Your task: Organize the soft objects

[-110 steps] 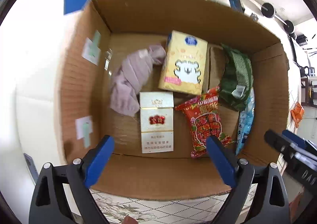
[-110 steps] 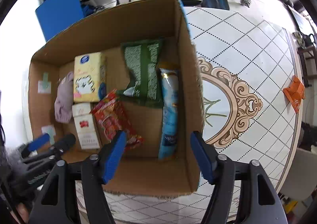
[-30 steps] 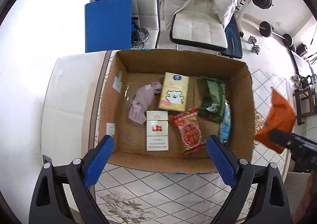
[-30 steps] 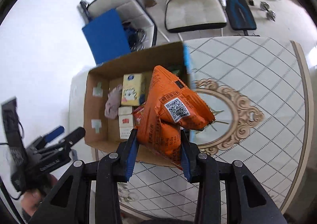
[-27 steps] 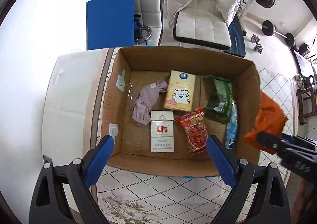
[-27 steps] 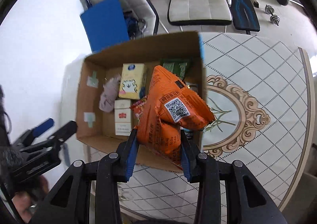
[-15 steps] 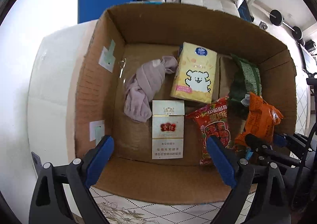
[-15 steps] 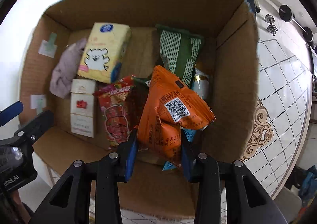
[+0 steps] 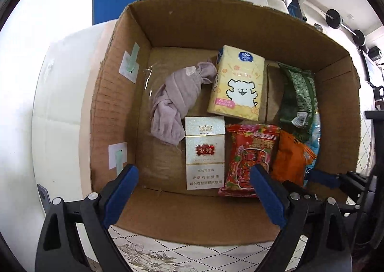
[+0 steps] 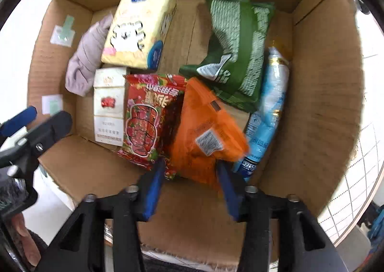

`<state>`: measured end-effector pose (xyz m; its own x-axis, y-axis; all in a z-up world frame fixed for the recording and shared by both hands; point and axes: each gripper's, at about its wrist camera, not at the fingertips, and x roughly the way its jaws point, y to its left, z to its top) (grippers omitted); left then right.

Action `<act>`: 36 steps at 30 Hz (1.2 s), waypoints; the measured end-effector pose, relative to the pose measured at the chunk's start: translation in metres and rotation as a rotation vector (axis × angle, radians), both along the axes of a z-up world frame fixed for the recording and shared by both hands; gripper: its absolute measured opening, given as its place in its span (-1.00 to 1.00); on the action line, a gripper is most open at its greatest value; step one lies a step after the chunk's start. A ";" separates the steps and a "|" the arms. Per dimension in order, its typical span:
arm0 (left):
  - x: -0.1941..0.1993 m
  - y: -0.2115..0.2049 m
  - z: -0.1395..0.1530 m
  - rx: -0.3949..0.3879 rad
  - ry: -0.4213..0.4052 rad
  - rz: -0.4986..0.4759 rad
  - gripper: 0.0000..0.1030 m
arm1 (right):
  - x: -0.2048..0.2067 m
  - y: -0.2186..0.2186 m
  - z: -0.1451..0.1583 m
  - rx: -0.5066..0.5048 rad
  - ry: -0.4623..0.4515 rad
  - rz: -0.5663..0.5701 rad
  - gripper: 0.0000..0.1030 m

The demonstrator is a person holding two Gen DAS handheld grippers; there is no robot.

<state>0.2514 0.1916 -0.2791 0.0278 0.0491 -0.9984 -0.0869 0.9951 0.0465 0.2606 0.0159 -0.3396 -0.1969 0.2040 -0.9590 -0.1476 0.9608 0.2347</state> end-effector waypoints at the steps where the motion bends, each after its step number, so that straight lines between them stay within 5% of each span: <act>1: -0.001 -0.002 0.005 0.000 -0.006 -0.005 0.86 | -0.001 -0.004 0.008 -0.002 -0.020 -0.005 0.28; 14: -0.037 -0.016 0.086 0.046 -0.165 -0.038 0.86 | -0.033 -0.033 0.120 -0.122 -0.238 -0.149 0.39; 18: -0.053 -0.020 0.102 0.045 -0.187 -0.043 0.86 | -0.051 -0.036 0.144 -0.104 -0.289 -0.170 0.76; 22: -0.068 -0.023 0.123 0.033 -0.225 -0.050 0.86 | -0.070 -0.037 0.172 -0.098 -0.345 -0.177 0.84; 36: -0.142 -0.050 0.245 -0.015 -0.437 -0.070 1.00 | -0.170 -0.072 0.310 -0.094 -0.588 -0.223 0.86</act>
<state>0.1089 0.1412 -0.0338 0.4504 0.0180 -0.8927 -0.0275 0.9996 0.0062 0.0903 -0.0557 -0.0291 0.4057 0.0888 -0.9097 -0.0199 0.9959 0.0883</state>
